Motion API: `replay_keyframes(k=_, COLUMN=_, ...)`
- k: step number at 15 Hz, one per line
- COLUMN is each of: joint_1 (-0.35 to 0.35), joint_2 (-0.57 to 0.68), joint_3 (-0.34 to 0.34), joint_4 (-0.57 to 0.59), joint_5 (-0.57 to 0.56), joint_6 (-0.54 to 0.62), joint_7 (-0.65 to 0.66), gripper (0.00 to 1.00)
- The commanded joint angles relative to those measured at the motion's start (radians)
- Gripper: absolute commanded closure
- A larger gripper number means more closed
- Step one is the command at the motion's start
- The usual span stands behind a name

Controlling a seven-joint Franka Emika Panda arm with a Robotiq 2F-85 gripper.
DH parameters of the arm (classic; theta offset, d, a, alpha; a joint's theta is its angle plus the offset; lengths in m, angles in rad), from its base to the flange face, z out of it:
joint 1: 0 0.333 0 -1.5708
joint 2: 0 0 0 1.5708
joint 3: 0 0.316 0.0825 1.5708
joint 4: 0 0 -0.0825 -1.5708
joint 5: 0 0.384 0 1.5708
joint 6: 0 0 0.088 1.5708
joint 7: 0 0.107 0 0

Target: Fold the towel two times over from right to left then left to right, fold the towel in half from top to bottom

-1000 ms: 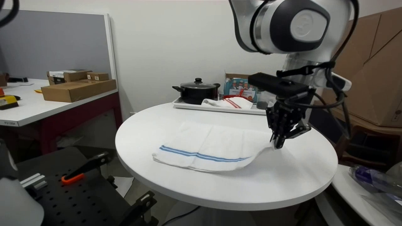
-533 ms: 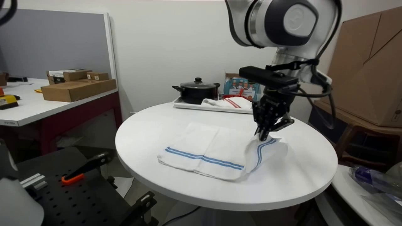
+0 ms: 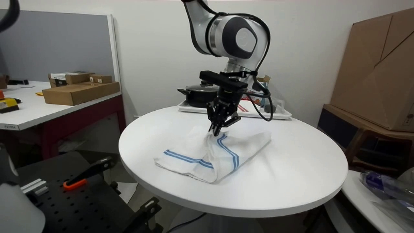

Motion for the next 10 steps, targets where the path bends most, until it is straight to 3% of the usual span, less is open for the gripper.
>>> replay_keyframes(k=1, joint_1=0.019, joint_2=-0.053, joint_3=0.022, joint_4=-0.049, joint_5=-0.042, joint_6=-0.089, joint_7=-0.112, gripper=0.98)
replay_keyframes(k=10, joint_1=0.033, joint_2=-0.117, joint_3=0.035, joint_4=-0.137, joint_5=-0.201, joint_6=-0.316, joint_7=-0.393, gripper=0.98)
